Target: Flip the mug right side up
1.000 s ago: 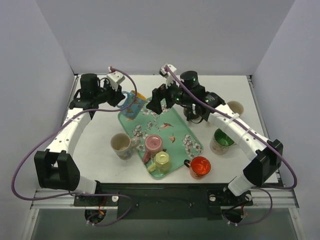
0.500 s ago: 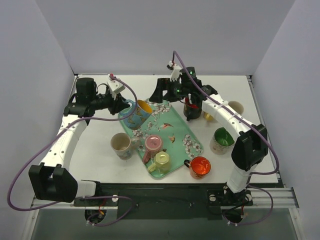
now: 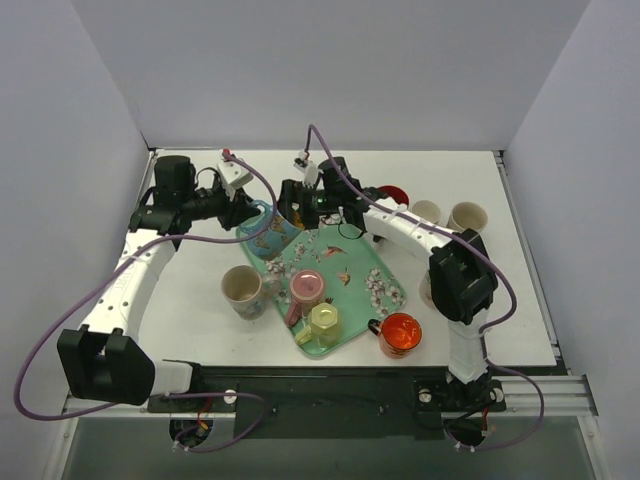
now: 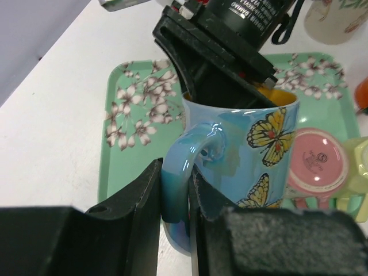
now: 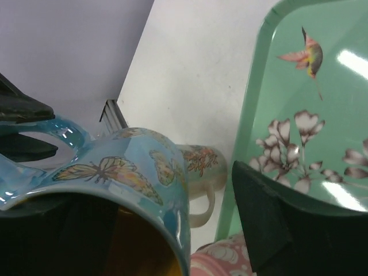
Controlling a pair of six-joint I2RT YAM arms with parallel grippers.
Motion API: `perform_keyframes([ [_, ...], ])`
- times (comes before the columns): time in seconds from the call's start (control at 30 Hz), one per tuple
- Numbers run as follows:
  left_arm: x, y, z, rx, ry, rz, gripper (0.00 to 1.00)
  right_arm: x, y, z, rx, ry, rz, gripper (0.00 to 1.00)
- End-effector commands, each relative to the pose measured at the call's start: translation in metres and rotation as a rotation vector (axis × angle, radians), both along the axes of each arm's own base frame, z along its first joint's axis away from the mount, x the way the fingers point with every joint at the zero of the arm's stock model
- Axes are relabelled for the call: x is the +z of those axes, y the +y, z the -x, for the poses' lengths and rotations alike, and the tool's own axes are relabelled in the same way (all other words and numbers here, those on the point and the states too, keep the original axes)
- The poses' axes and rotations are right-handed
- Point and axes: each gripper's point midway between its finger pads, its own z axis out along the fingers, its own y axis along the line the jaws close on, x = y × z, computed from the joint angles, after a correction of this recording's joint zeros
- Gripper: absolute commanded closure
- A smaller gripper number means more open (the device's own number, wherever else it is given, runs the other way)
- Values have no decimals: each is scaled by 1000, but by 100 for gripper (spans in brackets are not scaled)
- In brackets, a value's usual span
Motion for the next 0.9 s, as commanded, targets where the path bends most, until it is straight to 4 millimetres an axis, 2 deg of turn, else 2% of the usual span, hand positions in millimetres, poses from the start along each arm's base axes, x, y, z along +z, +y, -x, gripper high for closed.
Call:
perform_keyframes([
  [0.0,41,-12,-1,-64,-142,56,100,54,26,10,90,-37,-194,53],
  [0.03,41,-12,-3,-56,-149,60,100,53,26,13,96,-40,-192,66],
  [0.07,39,-9,-7,-38,-140,64,100,61,23,12,78,-59,-193,98],
  [0.1,39,-8,-8,-32,-140,69,100,50,16,13,67,-55,-158,100],
  [0.13,38,-4,-12,-12,-127,80,100,54,8,6,12,-86,-130,100],
  [0.17,37,-2,-16,2,-122,88,100,36,-5,7,-9,-90,-33,100],
  [0.2,35,3,-19,23,-106,95,100,39,-17,-2,-76,-145,30,100],
  [0.23,32,5,-20,30,-87,95,100,24,-31,2,-85,-159,141,100],
  [0.27,29,8,-23,42,-66,97,96,27,-43,-4,-150,-214,211,100],
  [0.3,27,7,-21,37,-47,101,92,25,-47,0,-159,-254,275,100],
  [0.33,24,8,-22,45,-25,106,77,30,-60,-9,-238,-312,339,100],
  [0.37,22,7,-22,56,-13,107,67,32,-60,-2,-237,-355,382,100],
  [0.4,20,5,-21,67,17,120,51,36,-67,-6,-298,-414,445,100],
  [0.43,23,5,-20,77,34,126,46,38,-73,-6,-314,-457,491,100],
  [0.47,26,5,-18,87,62,142,35,46,-81,-8,-361,-526,552,100],
  [0.53,41,10,-20,135,119,192,26,57,-91,-10,-419,-617,653,100],
  [0.57,59,16,-23,153,108,221,24,61,-102,-13,-463,-649,716,100],
  [0.63,79,16,-22,159,152,277,17,69,-100,-13,-485,-691,749,100],
  [0.67,89,13,-21,148,131,267,16,74,-97,-14,-493,-703,752,100],
  [0.73,74,-5,-13,153,132,168,15,81,-92,-17,-521,-708,759,100],
  [0.77,67,-16,-10,169,107,113,15,77,-93,-17,-523,-699,780,100],
  [0.8,54,-19,-10,181,98,75,15,84,-89,-19,-545,-692,755,100],
  [0.87,48,-26,-14,213,39,42,15,87,-86,-19,-574,-670,722,100],
])
